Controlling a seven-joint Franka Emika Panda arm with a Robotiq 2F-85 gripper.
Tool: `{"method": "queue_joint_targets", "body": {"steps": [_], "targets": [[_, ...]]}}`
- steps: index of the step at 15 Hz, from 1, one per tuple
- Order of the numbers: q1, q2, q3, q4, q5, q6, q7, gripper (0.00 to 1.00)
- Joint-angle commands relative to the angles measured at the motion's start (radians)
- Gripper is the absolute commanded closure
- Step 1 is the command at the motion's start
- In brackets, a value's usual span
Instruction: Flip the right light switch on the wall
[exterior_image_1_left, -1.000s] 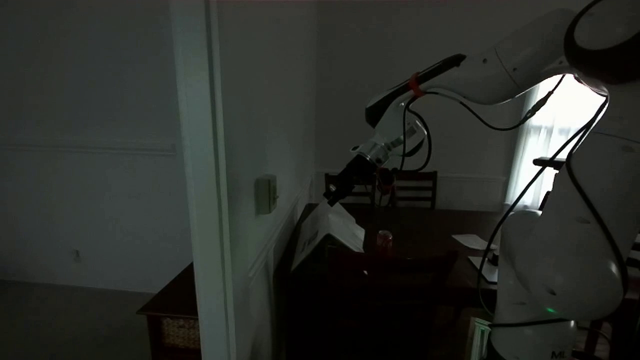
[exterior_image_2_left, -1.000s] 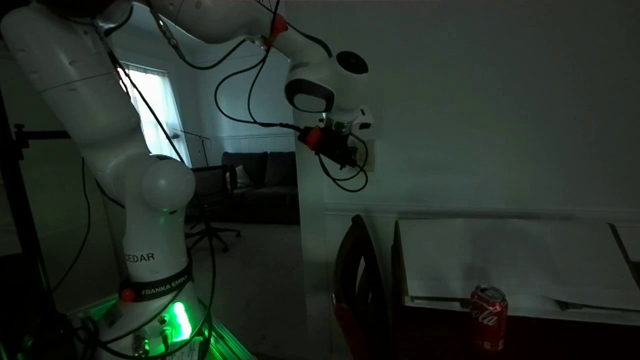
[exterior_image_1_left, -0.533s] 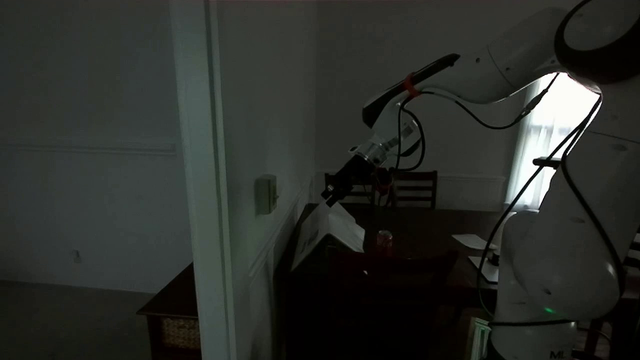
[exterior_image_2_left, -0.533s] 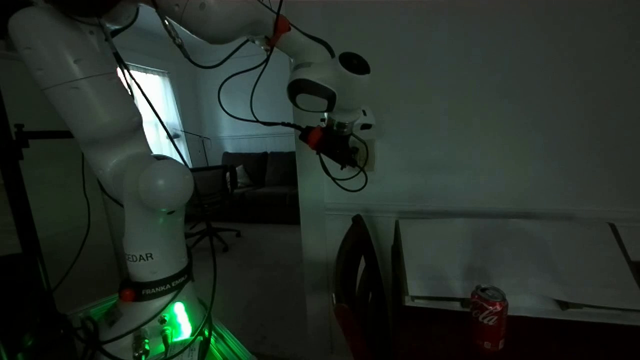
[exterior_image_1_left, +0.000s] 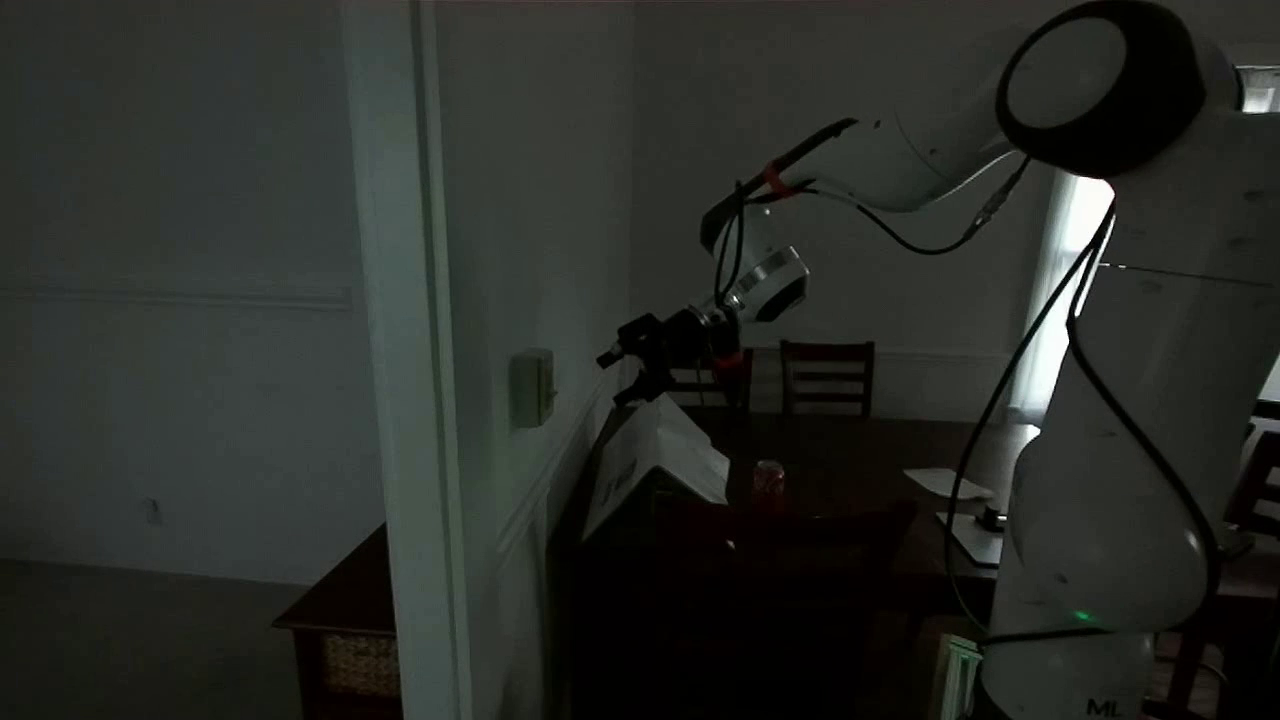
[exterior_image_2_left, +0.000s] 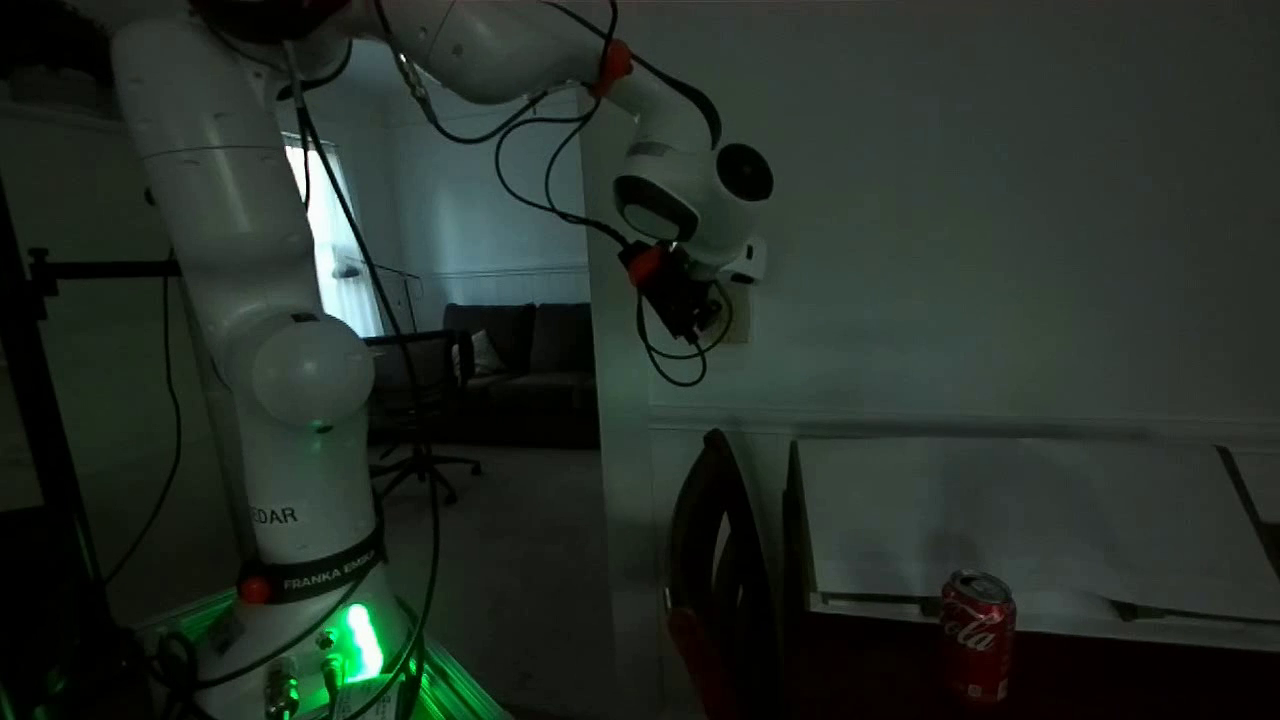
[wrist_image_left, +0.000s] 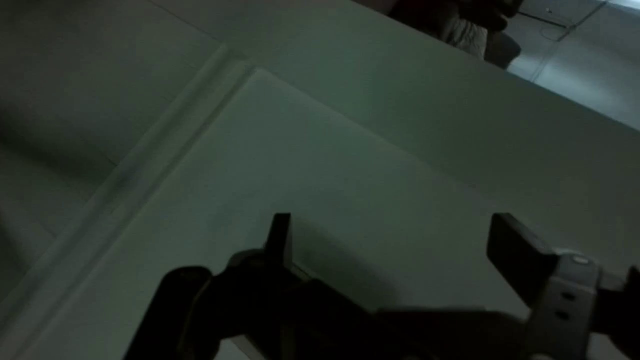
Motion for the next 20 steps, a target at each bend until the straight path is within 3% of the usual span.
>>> {"method": "queue_joint_targets", "body": {"steps": [1, 5, 9, 20], "targets": [[-0.078, 0.14, 0.056, 0.101, 0.179, -0.111, 0.054, 0.0], [-0.136, 0.253, 0.1, 0.164, 0.347, -0.181, 0.064, 0.0], [-0.167, 0.335, 0.134, 0.213, 0.431, -0.205, 0.076, 0.0], [-0.181, 0.401, 0.169, 0.279, 0.459, -0.222, 0.15, 0.0]]}}
